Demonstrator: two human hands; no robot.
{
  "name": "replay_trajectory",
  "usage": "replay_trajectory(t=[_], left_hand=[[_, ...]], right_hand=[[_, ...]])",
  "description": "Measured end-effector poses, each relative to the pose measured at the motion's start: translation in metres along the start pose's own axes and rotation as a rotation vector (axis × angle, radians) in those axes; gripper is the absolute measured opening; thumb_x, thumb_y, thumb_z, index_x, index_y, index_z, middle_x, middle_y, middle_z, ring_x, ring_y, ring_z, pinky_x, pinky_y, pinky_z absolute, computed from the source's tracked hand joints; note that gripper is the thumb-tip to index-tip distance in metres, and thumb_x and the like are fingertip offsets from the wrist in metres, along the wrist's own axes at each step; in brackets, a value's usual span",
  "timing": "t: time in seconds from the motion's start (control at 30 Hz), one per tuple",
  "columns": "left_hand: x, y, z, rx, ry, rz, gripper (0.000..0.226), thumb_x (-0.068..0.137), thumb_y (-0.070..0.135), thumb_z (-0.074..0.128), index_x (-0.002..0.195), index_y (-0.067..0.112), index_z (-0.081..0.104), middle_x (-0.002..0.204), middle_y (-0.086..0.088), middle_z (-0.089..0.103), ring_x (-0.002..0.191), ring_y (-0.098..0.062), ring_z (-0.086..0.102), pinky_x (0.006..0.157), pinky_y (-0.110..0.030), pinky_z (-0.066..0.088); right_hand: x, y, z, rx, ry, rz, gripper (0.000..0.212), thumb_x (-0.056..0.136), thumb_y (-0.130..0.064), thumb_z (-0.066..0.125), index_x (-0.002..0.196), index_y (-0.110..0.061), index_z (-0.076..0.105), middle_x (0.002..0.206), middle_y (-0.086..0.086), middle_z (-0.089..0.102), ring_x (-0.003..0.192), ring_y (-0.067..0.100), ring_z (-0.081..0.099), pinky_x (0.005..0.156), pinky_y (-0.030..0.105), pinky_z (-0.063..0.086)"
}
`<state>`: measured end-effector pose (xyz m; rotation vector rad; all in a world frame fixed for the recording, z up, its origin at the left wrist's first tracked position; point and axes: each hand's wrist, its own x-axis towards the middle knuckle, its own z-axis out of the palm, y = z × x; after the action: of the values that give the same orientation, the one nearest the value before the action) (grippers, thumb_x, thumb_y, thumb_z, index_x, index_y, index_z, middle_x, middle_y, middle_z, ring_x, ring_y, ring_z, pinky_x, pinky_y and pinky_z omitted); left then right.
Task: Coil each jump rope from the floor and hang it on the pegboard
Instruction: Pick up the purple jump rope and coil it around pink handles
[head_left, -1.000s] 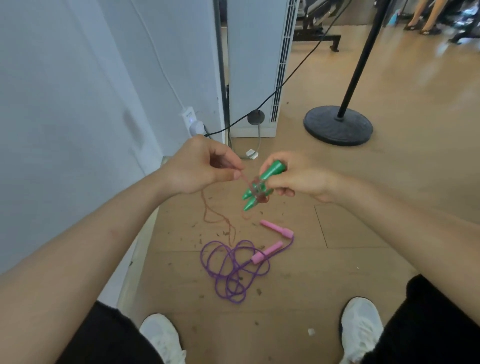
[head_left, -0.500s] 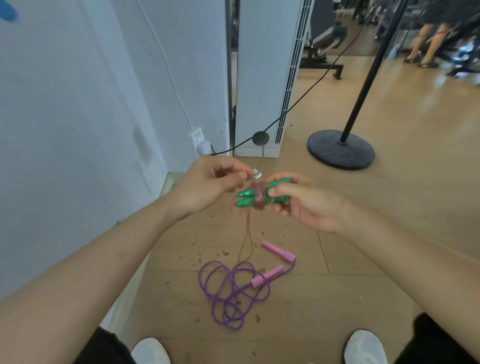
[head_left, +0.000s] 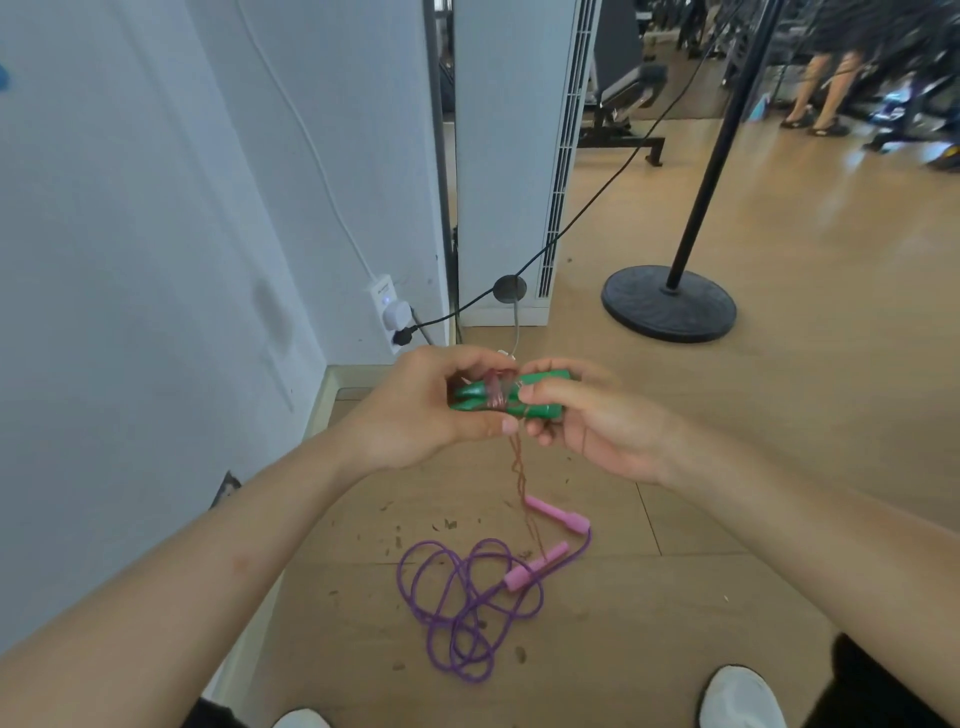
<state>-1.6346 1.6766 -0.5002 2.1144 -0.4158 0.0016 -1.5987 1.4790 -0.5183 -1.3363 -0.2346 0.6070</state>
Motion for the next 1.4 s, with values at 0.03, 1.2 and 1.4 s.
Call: replay_trajectory(t=[0.03, 1.2, 1.4], left_hand=[[0.001, 0.001, 0.000, -0.046, 0.021, -0.007, 0.048, 0.076, 0.010, 0.085, 0.120, 0.012, 0.068, 0.097, 0.012, 0.074, 0.093, -0.006, 0.070, 0.087, -0.016, 0.051], [0.008, -0.019, 0.010, 0.343, 0.011, -0.037, 0.057, 0.073, 0.012, 0.086, 0.105, 0.053, 0.061, 0.097, 0.010, 0.059, 0.087, -0.001, 0.060, 0.075, -0.010, 0.042], [0.004, -0.018, 0.007, 0.160, -0.236, -0.036, 0.048, 0.073, 0.001, 0.084, 0.106, 0.034, 0.071, 0.098, 0.012, 0.071, 0.092, -0.008, 0.066, 0.083, -0.024, 0.054]], right_hand=[[0.000, -0.001, 0.000, 0.023, -0.029, 0.000, 0.014, 0.092, -0.005, 0.059, 0.107, -0.004, 0.060, 0.082, 0.013, 0.062, 0.061, 0.016, 0.058, 0.053, 0.023, 0.048], [-0.001, -0.022, -0.028, -0.611, 0.043, -0.134, 0.014, 0.093, -0.022, 0.067, 0.100, -0.012, 0.073, 0.073, 0.001, 0.061, 0.052, 0.004, 0.046, 0.055, 0.020, 0.040], [-0.003, -0.033, -0.042, -0.628, 0.060, -0.166, 0.009, 0.093, -0.010, 0.066, 0.100, -0.011, 0.071, 0.066, -0.015, 0.065, 0.054, -0.001, 0.051, 0.056, 0.014, 0.044]])
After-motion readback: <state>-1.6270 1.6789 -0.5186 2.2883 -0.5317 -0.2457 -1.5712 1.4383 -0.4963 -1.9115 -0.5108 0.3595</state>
